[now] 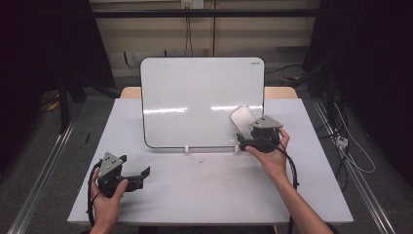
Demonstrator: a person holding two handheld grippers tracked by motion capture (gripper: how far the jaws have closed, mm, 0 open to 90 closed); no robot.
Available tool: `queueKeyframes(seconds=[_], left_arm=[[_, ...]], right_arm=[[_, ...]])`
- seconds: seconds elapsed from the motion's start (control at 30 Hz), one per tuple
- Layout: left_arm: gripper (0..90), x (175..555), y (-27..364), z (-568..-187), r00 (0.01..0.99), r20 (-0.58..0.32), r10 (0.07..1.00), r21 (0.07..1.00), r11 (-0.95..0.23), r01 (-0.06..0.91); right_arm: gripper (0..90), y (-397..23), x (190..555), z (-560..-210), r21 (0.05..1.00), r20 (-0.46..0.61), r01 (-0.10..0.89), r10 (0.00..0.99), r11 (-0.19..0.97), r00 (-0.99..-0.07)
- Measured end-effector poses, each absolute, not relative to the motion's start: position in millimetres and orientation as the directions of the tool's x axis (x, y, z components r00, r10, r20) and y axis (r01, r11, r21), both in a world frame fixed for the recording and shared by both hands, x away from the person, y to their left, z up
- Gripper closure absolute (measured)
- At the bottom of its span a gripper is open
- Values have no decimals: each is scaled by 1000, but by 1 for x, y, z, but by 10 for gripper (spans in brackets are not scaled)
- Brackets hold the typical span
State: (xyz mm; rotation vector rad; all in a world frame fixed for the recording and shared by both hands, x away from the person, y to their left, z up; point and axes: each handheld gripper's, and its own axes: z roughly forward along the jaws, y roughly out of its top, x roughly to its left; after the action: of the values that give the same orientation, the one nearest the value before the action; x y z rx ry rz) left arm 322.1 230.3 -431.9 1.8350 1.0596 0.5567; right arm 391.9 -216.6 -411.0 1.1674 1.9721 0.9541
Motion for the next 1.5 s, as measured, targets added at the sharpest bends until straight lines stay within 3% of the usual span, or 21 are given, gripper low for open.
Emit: queueKeyframes(seconds=[0.4,1.5], left_arm=[[57,325,230,-431,526,-63,848,876,-205,436],[63,323,230,-429,517,-72,853,882,-187,432]], right_arm=[[57,-239,372,-412,852,-68,452,912,264,-404],[99,-290,296,-445,849,15,504,947,157,-322]])
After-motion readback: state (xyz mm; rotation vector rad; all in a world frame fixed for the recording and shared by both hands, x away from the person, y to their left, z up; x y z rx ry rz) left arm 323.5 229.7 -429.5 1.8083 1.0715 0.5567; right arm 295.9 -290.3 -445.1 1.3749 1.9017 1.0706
